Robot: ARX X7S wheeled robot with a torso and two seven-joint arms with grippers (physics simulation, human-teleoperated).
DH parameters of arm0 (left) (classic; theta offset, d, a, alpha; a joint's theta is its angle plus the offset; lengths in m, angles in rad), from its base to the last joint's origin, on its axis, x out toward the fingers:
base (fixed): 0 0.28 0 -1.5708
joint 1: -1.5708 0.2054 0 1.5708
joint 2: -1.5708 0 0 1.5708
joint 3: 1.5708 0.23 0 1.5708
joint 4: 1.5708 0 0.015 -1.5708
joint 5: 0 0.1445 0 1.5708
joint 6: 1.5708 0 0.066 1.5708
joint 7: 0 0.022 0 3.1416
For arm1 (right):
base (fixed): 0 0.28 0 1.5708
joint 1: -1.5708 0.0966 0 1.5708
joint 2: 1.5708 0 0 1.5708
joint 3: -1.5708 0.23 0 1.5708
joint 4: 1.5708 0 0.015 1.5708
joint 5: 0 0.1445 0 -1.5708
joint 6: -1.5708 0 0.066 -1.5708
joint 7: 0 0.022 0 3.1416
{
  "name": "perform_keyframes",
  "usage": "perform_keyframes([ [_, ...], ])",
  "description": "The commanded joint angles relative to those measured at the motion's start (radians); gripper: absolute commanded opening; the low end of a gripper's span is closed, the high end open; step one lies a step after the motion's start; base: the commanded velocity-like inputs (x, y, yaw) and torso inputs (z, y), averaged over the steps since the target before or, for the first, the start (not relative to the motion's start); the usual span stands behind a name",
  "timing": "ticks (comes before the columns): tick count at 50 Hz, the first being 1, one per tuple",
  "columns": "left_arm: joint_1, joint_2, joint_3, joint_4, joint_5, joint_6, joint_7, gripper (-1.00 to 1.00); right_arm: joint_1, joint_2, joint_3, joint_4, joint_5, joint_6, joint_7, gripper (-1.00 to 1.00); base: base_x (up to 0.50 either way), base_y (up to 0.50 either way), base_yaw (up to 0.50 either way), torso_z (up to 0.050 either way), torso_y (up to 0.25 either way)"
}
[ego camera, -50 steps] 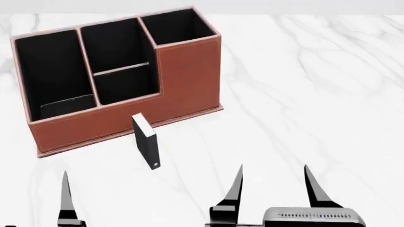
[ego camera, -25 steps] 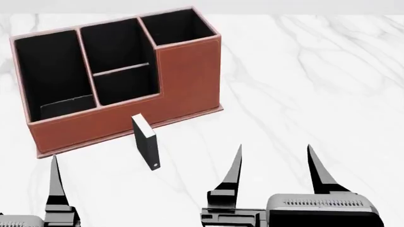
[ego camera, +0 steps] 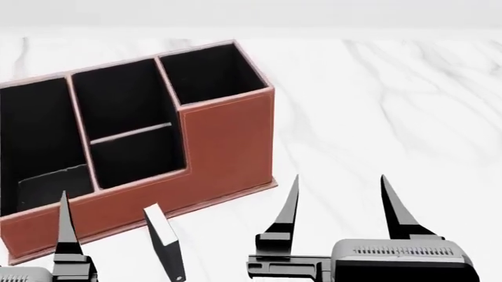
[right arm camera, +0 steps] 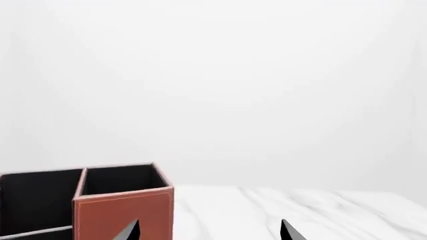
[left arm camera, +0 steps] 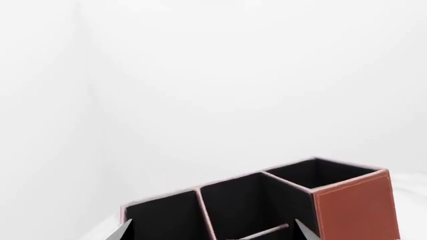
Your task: Pick up the book and place it in the left compartment of the caddy.
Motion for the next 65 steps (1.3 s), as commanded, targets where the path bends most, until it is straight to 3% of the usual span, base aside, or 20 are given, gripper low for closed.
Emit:
perform_keyframes([
  [1,0.002,-0.008,0.002,0.005,-0.009,-0.004,-0.010,1.00,0.000,0.008,-0.010,-0.001,0.006,-0.003,0.009,1.00,0.50,0.00,0.00,0.000,0.000],
  [15,-0.003,-0.014,0.007,0.005,-0.002,-0.017,-0.032,1.00,0.011,0.013,-0.021,0.011,0.017,0.003,0.018,1.00,0.50,0.00,0.00,0.000,0.001],
  [38,-0.006,-0.011,0.022,0.018,-0.004,-0.068,-0.060,1.00,0.007,0.025,-0.021,0.027,0.044,-0.009,0.029,1.00,0.00,0.00,0.00,0.000,0.000],
  [44,-0.003,0.002,0.007,0.084,-0.070,-0.162,-0.029,1.00,0.000,0.030,-0.023,0.037,0.041,-0.021,0.036,1.00,0.00,0.00,0.00,0.000,0.000],
  [51,-0.007,-0.010,0.075,0.126,0.021,-0.206,-0.067,1.00,-0.004,0.034,-0.019,0.039,0.047,-0.041,0.041,1.00,0.00,0.00,0.00,0.000,0.000],
  [65,-0.025,0.019,0.132,0.207,-0.031,-0.370,-0.032,1.00,-0.007,0.040,-0.029,0.057,0.052,-0.054,0.048,1.00,0.00,0.00,0.00,0.000,0.000],
])
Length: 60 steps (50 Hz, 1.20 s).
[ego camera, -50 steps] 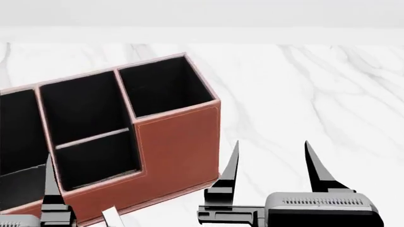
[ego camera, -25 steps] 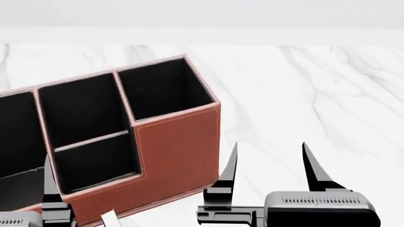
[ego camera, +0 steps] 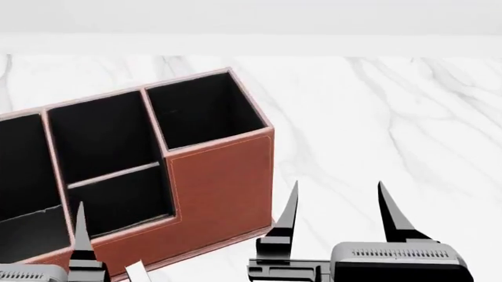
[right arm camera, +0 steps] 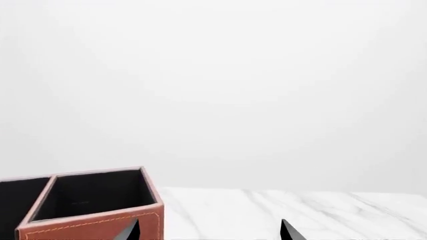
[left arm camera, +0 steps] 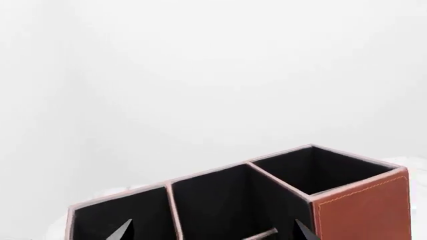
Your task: Pick up the book and place it in the left compartment of the caddy.
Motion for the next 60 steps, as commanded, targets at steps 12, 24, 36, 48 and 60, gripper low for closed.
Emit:
perform_keyframes([
  [12,-0.023,0.027,0.102,0.050,-0.002,-0.122,-0.011,1.00,-0.007,0.008,-0.006,0.020,0.014,-0.021,0.013,1.00,0.00,0.00,0.00,0.000,0.000],
  [24,-0.021,0.050,0.097,0.015,-0.066,-0.144,0.001,1.00,-0.008,0.009,-0.009,0.041,0.024,-0.038,0.018,1.00,0.00,0.00,0.00,0.000,0.000],
  [36,-0.029,0.066,0.115,0.006,-0.100,-0.209,-0.008,1.00,-0.015,0.013,-0.016,0.061,0.030,-0.060,0.020,1.00,0.00,0.00,0.00,0.000,0.000],
  [48,-0.030,0.096,0.101,-0.002,-0.168,-0.278,-0.016,1.00,-0.017,0.017,-0.020,0.073,0.036,-0.069,0.026,1.00,0.00,0.00,0.00,0.000,0.000],
  [60,-0.041,0.141,0.062,0.010,-0.261,-0.363,-0.053,1.00,-0.017,0.019,-0.024,0.087,0.042,-0.085,0.031,1.00,0.00,0.00,0.00,0.000,0.000],
])
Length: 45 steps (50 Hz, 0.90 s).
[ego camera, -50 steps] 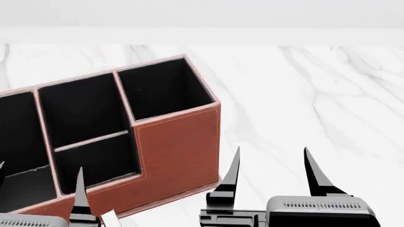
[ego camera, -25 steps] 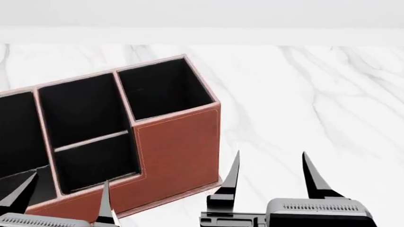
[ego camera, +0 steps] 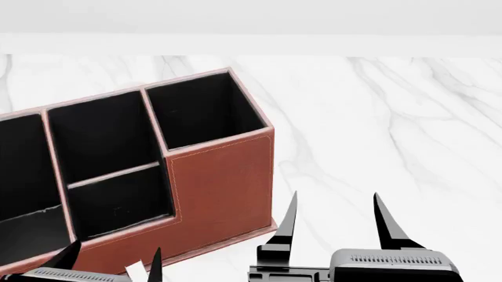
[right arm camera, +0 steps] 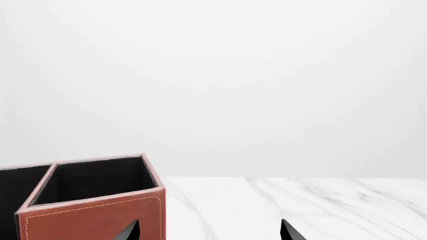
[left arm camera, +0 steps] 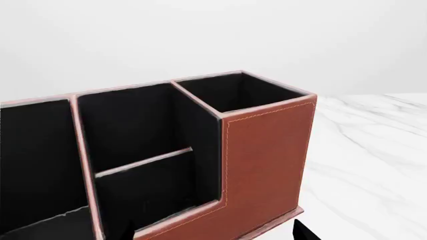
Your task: Pick up the book and place it in the left compartment of the caddy.
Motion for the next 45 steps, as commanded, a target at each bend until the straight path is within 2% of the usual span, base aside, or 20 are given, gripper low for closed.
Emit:
perform_keyframes([
  [1,-0.014,0.038,-0.024,0.009,-0.084,-0.079,-0.037,1.00,-0.002,0.003,-0.004,0.013,0.006,-0.015,0.004,1.00,0.00,0.00,0.00,0.000,0.000],
  [9,-0.046,0.052,-0.072,-0.017,-0.262,-0.131,-0.169,1.00,-0.003,0.005,-0.006,0.019,0.012,-0.023,0.007,1.00,0.00,0.00,0.00,0.000,0.000],
  [20,-0.075,0.046,-0.096,-0.062,-0.421,-0.105,-0.331,1.00,-0.003,0.007,-0.012,0.024,0.017,-0.029,0.012,1.00,0.00,0.00,0.00,0.000,0.000],
  [39,-0.115,0.032,-0.075,-0.139,-0.554,-0.095,-0.487,1.00,-0.003,0.014,-0.015,0.033,0.033,-0.043,0.015,1.00,0.00,0.00,0.00,0.000,0.000],
  [45,-0.132,0.037,-0.099,-0.178,-0.597,-0.082,-0.533,1.00,-0.004,0.016,-0.015,0.035,0.038,-0.049,0.016,1.00,0.00,0.00,0.00,0.000,0.000],
])
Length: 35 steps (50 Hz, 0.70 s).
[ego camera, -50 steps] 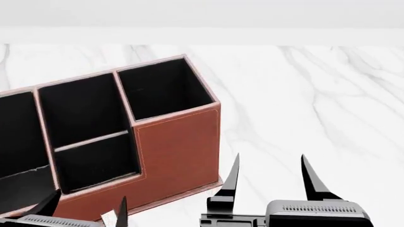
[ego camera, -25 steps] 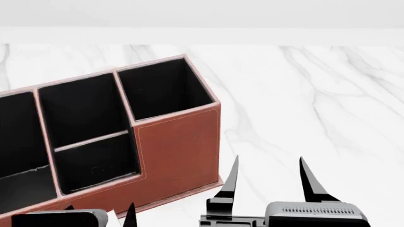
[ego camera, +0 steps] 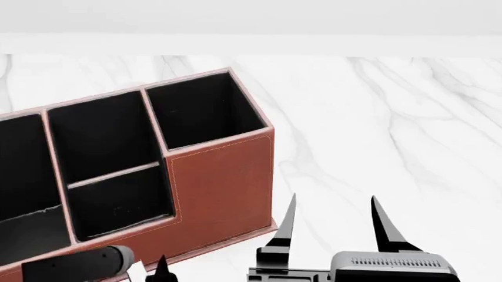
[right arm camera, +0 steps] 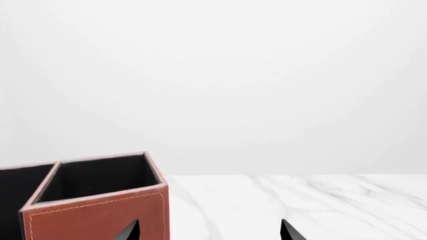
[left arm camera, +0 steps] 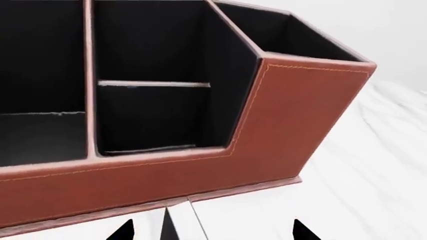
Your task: Pick up the book and place it in the left compartment of the caddy.
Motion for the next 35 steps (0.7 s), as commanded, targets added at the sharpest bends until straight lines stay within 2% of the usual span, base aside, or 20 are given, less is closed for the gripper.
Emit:
perform_keyframes([
  [1,-0.029,0.000,-0.017,-0.064,-0.075,0.023,-0.090,1.00,-0.002,0.004,-0.001,0.005,0.009,-0.009,0.003,1.00,0.00,0.00,0.00,0.000,0.000],
  [20,-0.074,-0.005,-0.016,-0.165,-0.168,0.080,-0.180,1.00,-0.001,0.009,-0.007,0.022,0.020,-0.025,0.006,1.00,0.00,0.00,0.00,0.000,0.000],
  [35,-0.113,-0.028,0.043,-0.242,-0.178,0.095,-0.199,1.00,0.001,0.014,-0.010,0.033,0.028,-0.036,0.010,1.00,0.00,0.00,0.00,0.000,0.000],
])
